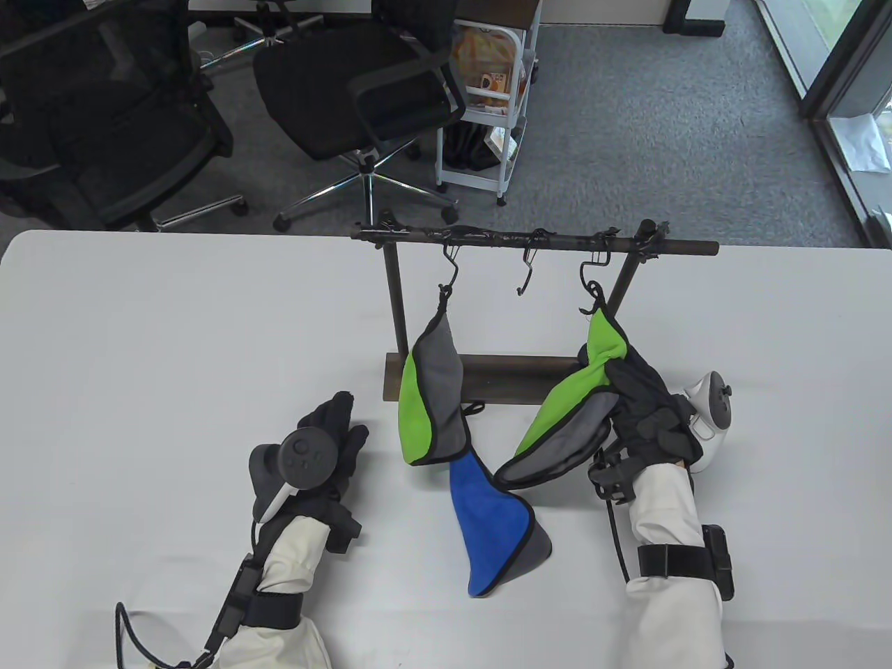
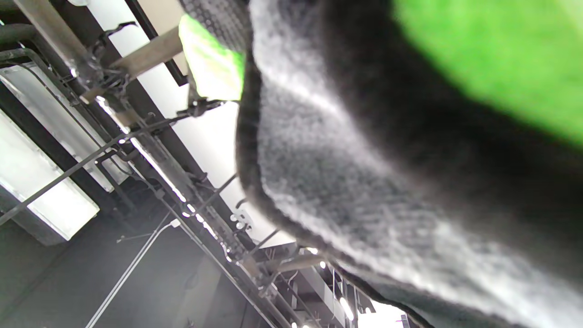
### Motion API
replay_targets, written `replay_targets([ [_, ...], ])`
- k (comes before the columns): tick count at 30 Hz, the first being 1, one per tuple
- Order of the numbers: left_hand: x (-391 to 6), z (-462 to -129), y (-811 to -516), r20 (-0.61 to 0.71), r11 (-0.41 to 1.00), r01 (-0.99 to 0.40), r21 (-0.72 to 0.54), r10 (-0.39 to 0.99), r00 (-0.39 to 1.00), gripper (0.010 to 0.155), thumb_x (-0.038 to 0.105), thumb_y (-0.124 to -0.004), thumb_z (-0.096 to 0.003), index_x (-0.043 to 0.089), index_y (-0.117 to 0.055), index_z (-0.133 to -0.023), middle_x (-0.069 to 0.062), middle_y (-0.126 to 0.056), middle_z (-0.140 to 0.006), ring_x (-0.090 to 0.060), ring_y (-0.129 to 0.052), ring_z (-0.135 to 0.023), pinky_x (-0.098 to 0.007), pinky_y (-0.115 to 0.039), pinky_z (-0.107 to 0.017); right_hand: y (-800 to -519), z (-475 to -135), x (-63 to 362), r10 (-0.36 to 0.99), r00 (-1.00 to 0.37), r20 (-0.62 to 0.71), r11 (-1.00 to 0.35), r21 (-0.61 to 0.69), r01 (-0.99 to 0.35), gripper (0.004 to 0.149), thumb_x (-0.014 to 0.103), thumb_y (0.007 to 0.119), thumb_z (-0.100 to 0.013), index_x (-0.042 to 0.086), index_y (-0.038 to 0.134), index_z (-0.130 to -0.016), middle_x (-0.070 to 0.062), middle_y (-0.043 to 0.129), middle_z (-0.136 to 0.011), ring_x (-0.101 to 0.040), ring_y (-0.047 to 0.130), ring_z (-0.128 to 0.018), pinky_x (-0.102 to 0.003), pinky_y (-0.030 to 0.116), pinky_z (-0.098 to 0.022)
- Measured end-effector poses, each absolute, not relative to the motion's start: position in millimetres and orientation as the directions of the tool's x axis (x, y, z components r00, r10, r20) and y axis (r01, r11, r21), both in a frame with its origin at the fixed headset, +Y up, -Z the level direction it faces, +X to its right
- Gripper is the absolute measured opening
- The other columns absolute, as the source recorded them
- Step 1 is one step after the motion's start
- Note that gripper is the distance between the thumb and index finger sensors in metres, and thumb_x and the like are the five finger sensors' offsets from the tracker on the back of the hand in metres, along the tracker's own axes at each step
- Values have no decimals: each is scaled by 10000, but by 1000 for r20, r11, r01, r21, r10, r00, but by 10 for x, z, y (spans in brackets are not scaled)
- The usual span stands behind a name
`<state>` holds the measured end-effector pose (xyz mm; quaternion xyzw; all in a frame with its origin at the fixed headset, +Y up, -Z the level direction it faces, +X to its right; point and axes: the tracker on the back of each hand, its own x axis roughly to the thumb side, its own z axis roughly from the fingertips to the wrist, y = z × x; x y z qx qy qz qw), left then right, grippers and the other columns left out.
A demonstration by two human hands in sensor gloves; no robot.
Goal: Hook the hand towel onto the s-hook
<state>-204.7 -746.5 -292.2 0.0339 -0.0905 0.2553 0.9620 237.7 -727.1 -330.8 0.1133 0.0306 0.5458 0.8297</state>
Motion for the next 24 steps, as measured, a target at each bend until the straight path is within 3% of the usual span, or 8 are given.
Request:
replay_targets([
  [8,-2039,-2920,-7473,193,870,-494,14,482,855,629,363,-639,-561,77,-552,-1114,-218,-676,-1078,-498,-697,-941,-492,-755,-650,-7345,-3329,2358,927,370,54,355,190,-915,447,218,625,-636,77,558,-1054,-164,760,-945,-321,816,-833,-547,684,-656],
  [24,-2020,-2918,-7489,196,877,-481,2,471,860,629,363,-639,-561,77,-551,-1114,-220,-677,-1077,-499,-699,-940,-494,-755,-650,-7376,-3349,2416,989,141,41,138,69,-988,478,207,655,-616,89,538,-1065,-207,679,-999,-385,721,-894,-593,597,-682],
])
